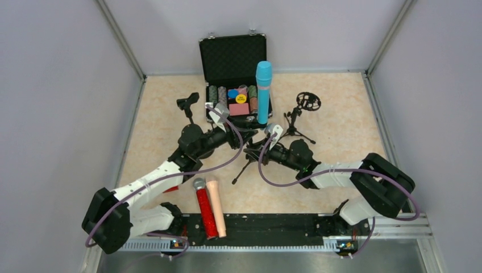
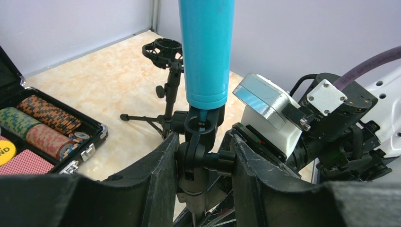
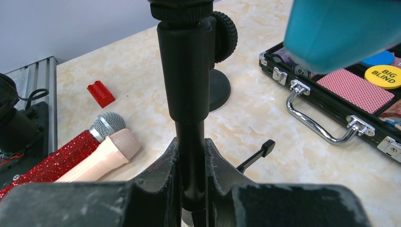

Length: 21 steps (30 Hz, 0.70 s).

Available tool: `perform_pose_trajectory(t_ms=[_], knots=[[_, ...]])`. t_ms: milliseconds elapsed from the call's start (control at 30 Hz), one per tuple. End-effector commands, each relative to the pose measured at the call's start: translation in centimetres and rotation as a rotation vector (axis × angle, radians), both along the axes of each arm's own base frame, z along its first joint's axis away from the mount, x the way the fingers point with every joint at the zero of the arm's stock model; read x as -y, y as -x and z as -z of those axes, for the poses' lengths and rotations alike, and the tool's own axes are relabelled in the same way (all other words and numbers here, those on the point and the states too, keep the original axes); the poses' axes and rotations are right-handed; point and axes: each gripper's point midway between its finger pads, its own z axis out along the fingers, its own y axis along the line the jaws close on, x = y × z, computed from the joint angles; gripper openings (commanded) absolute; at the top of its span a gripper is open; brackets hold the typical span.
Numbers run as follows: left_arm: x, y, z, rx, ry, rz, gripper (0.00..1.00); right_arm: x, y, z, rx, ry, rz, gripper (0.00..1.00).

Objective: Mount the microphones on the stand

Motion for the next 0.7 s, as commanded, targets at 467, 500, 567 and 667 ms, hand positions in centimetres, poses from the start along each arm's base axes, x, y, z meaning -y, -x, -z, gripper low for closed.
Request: perform_pose_trajectory(t_ms=[467,500,567,667], knots=[[-5.3,-3.5,-9.2,0.157,0.037,-0.358,0.00,2.4,-2.4,3.7,-0.078,0.128,0.225,0.00],[-5.5,-3.7,-9.1,0.145,0.032,-0.370,0.00,2.4,-2.5,3.7,-0.075,0.132,0.230,0.00],[-5.8,-4.0,-9.0,0.123,0.024,-0.392,0.00,2.3,-2.4,3.8,-0.075,0.142,0.231,0.00],[-5.9,-4.2,-8.8,0.117,0.012,-0.405,0.00,2.2,-2.3,3.9,-0.073,0.146,0.226,0.00]])
